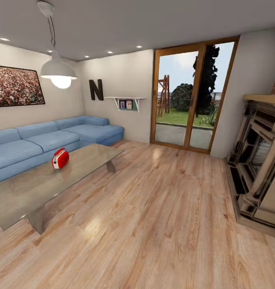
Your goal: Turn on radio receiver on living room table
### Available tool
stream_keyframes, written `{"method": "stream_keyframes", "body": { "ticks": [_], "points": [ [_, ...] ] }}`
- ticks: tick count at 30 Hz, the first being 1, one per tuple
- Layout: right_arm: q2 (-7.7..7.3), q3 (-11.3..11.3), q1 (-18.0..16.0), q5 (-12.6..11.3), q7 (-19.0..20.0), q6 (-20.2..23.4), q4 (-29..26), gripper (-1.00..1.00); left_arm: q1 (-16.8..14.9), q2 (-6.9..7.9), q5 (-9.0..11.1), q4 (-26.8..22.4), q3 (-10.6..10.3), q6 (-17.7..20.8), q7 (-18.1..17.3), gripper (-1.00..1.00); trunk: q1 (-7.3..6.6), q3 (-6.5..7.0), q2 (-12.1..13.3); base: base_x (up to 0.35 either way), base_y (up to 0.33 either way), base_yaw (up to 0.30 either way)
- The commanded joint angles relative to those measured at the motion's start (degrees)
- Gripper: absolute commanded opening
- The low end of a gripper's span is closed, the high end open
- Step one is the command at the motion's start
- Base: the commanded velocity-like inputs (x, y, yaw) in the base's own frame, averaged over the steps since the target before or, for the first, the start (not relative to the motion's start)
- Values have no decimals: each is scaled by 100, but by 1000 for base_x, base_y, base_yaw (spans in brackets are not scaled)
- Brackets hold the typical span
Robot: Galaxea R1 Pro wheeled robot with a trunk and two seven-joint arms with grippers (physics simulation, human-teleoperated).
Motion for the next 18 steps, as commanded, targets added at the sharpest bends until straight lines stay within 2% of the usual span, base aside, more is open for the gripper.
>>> {"method": "stream_keyframes", "body": {
  "ticks": [1,8,18],
  "points": [
    [33,0,-6,29,30,10,-1,100,32,-33,24,-30,26,5,14,100,1,0,1,0,0,0],
    [13,-1,7,-5,-8,-23,0,100,24,5,24,-226,32,-16,8,100,1,0,1,0,0,0],
    [8,-11,7,-9,-12,-27,0,100,15,9,24,-257,33,-18,7,100,1,0,1,0,0,0]
  ]
}}
